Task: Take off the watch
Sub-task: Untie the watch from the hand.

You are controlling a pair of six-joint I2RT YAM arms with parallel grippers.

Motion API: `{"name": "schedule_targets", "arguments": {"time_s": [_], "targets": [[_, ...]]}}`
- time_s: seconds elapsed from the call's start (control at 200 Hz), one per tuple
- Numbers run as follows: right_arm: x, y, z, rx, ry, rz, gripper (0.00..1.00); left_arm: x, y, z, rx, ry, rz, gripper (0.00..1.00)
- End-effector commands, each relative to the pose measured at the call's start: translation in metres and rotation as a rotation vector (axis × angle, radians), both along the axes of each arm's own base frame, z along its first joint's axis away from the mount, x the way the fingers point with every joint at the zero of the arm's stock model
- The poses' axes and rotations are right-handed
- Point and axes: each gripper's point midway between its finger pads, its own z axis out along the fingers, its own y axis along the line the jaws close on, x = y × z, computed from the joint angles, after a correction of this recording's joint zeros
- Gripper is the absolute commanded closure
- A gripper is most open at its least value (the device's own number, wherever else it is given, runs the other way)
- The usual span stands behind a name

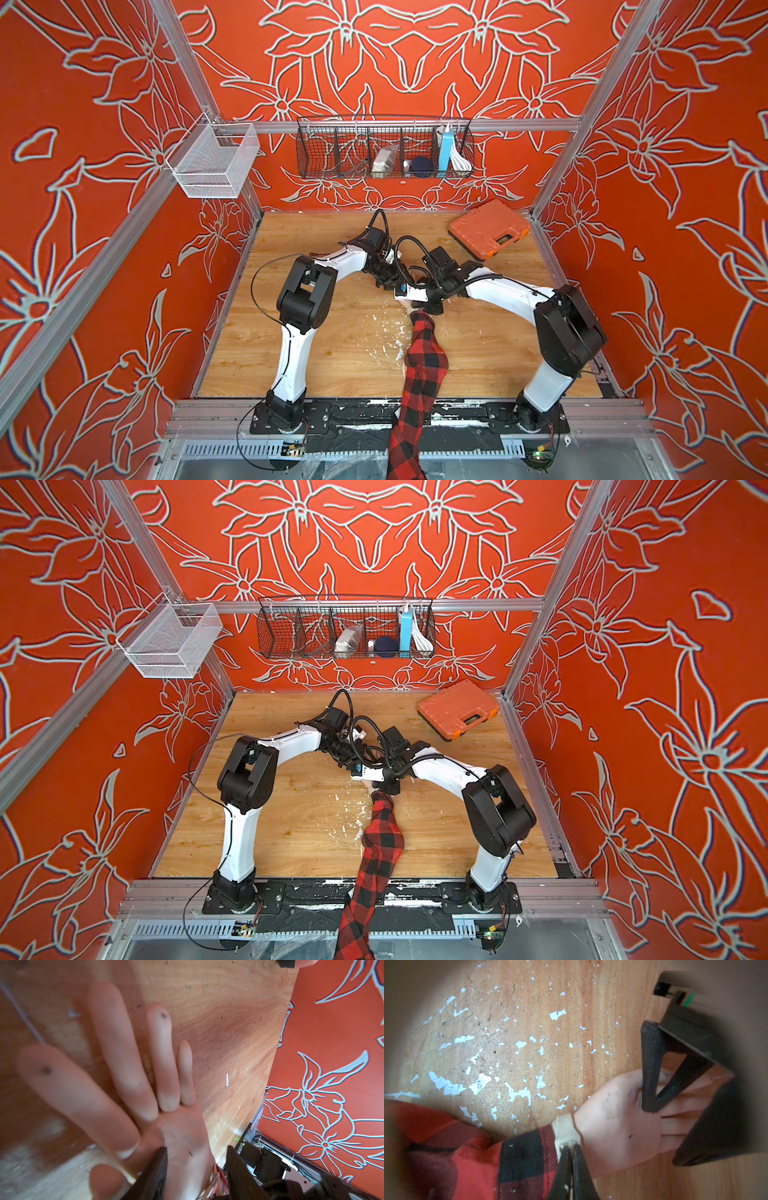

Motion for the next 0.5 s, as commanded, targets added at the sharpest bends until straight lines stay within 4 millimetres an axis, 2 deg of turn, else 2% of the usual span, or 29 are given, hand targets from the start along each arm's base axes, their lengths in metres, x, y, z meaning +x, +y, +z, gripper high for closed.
{"name": "schedule_targets", "arguments": {"time_s": [0.0,0.3,0.495], "targets": [[0.016,0.011,0.033,0.157,-0.042,-0.080,1.00,-0.002,0.012,-0.029,0.072,0.044,0.008,0.52],[0.024,0.009,0.059,0.320,-0.037,-0.169,1.00,-0.003,0.016,-0.041,0.106,0.052,0.002,0.52],[0.024,0.007,0.060,0.370,-0.017,-0.215,1.00,-0.004,0.019,-0.049,0.132,0.059,-0.002,0.52]]}}
